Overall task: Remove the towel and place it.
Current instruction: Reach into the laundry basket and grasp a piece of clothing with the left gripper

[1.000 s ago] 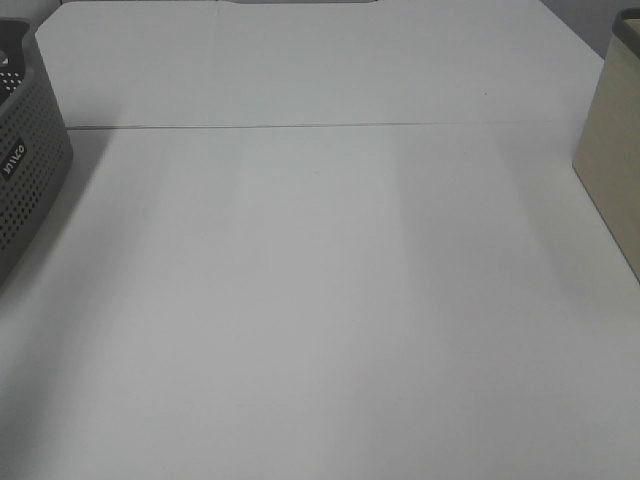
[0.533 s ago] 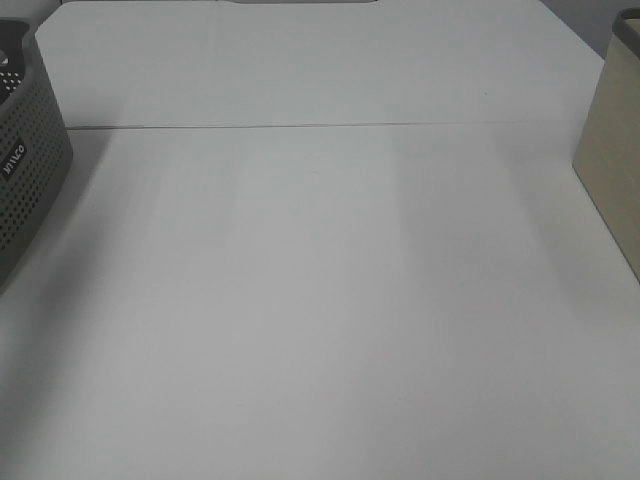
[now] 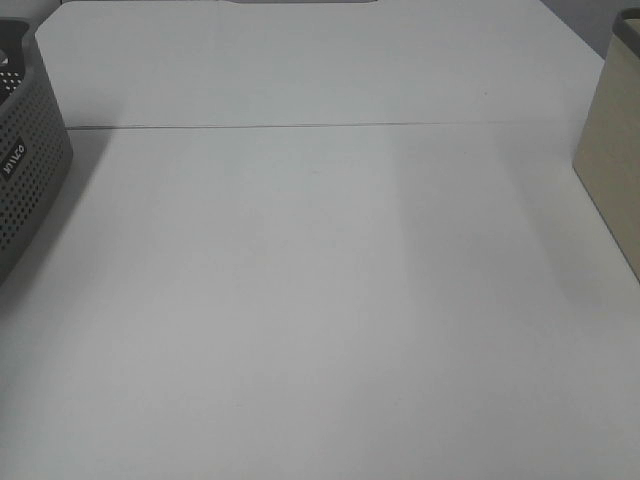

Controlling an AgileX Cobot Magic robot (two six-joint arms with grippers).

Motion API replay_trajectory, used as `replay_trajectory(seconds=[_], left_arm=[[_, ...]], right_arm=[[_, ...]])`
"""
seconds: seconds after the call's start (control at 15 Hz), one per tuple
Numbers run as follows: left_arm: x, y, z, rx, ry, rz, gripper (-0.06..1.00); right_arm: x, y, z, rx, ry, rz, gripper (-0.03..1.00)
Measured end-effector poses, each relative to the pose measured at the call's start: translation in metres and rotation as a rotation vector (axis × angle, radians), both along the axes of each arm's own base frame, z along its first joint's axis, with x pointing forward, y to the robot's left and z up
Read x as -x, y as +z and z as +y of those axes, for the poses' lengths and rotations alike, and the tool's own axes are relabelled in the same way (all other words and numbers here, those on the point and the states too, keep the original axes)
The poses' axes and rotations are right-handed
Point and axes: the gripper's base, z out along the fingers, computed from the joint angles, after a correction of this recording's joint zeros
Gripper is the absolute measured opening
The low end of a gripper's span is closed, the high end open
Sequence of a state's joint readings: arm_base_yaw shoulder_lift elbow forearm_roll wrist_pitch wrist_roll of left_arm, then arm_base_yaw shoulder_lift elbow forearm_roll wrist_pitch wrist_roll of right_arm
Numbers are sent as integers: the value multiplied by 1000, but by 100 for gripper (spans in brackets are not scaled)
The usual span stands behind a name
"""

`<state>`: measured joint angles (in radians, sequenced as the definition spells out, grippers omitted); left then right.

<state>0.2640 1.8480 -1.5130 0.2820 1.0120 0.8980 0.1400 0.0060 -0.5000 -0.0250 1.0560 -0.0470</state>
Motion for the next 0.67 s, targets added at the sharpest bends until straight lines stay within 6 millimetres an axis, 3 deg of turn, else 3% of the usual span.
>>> replay_trajectory(seconds=[0.2, 0.47, 0.6, 0.67], left_arm=[[-26, -46, 5, 18, -26, 28, 99], [-50, -71, 12, 48, -11, 49, 99], [-51, -77, 11, 73, 9, 98, 90], [-51, -77, 12, 76, 13, 110, 79]], right_arm=[[0, 0, 0, 0, 0, 0, 75], [0, 0, 0, 0, 0, 0, 75], [0, 0, 0, 0, 0, 0, 75], [0, 0, 0, 0, 0, 0, 75]])
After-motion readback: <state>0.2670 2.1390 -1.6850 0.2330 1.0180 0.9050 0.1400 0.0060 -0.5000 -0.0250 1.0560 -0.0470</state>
